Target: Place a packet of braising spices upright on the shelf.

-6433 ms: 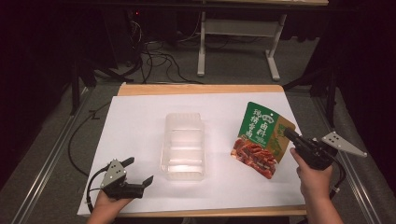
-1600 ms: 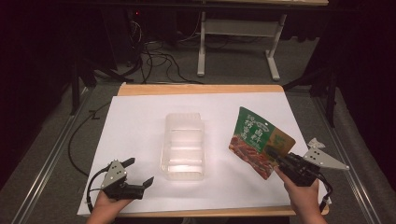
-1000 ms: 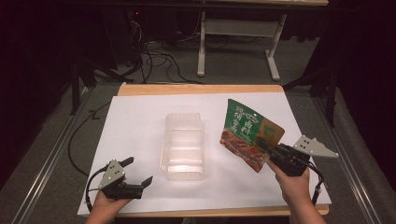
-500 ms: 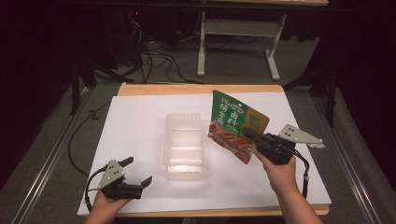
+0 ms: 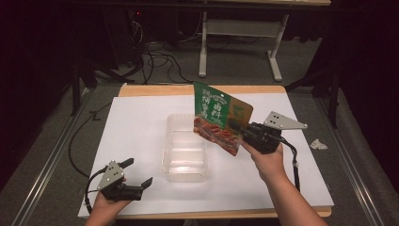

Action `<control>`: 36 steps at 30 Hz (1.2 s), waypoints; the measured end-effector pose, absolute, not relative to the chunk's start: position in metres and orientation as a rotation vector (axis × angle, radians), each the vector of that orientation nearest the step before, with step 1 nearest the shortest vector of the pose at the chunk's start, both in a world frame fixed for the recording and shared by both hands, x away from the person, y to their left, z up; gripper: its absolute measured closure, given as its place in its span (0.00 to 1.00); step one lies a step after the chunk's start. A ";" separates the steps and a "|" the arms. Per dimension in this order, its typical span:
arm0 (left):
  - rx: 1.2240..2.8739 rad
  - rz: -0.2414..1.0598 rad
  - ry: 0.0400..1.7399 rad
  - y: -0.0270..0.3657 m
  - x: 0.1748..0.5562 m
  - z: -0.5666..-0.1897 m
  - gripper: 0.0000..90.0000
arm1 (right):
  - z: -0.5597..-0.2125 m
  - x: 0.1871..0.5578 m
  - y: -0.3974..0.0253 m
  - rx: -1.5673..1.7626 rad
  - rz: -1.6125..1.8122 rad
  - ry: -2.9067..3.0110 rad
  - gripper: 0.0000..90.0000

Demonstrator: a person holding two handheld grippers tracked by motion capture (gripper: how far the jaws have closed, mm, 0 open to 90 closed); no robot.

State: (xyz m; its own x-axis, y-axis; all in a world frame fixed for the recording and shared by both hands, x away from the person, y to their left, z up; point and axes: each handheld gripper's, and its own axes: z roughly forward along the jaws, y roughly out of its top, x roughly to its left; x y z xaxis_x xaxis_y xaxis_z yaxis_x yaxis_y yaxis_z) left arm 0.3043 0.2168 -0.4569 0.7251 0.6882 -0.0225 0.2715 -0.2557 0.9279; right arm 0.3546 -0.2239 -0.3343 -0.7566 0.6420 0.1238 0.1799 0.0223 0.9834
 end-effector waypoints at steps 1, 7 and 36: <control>1.837 0.475 0.750 0.217 0.304 -0.457 0.03 | -0.334 0.355 -0.224 0.839 1.786 1.951 1.00; 1.834 0.474 0.751 0.218 0.304 -0.457 0.03 | -0.337 0.356 -0.207 0.818 1.818 1.983 1.00; 1.830 0.482 0.749 0.219 0.304 -0.455 0.03 | -0.371 0.342 -0.153 0.805 1.868 2.096 1.00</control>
State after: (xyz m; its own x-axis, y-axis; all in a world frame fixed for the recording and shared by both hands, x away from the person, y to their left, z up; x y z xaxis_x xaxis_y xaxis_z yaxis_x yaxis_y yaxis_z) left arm 0.3040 0.2188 -0.4554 0.7229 0.6906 -0.0207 0.2674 -0.2520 0.9300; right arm 0.3417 -0.1530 -0.3712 -0.8256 0.5309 0.1912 0.2510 0.0420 0.9671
